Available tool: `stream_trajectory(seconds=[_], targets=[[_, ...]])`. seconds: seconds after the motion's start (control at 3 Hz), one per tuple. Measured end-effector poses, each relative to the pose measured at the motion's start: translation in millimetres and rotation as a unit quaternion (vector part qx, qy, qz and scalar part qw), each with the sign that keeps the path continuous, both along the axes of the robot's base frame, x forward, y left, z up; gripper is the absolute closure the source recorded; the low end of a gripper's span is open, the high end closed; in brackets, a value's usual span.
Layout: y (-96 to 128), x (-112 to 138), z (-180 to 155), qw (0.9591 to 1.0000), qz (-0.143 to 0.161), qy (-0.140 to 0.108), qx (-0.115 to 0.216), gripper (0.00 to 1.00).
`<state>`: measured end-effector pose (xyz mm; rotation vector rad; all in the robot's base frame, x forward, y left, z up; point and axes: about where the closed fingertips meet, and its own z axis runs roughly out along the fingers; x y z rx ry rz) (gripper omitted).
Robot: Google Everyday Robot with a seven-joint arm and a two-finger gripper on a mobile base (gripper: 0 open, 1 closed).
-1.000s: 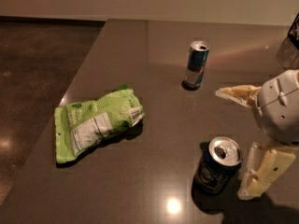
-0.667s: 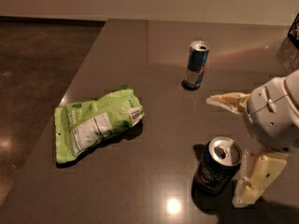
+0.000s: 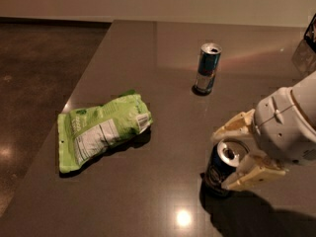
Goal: Move pepsi can near green rice chip bag
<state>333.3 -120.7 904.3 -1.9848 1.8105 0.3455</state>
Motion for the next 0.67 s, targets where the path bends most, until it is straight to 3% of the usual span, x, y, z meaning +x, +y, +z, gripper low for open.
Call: stream_trajectory(seconds=[0.67], targets=[[12.5, 20.3, 20.7, 0.9998, -0.018, -0.003, -0.001, 0.94]])
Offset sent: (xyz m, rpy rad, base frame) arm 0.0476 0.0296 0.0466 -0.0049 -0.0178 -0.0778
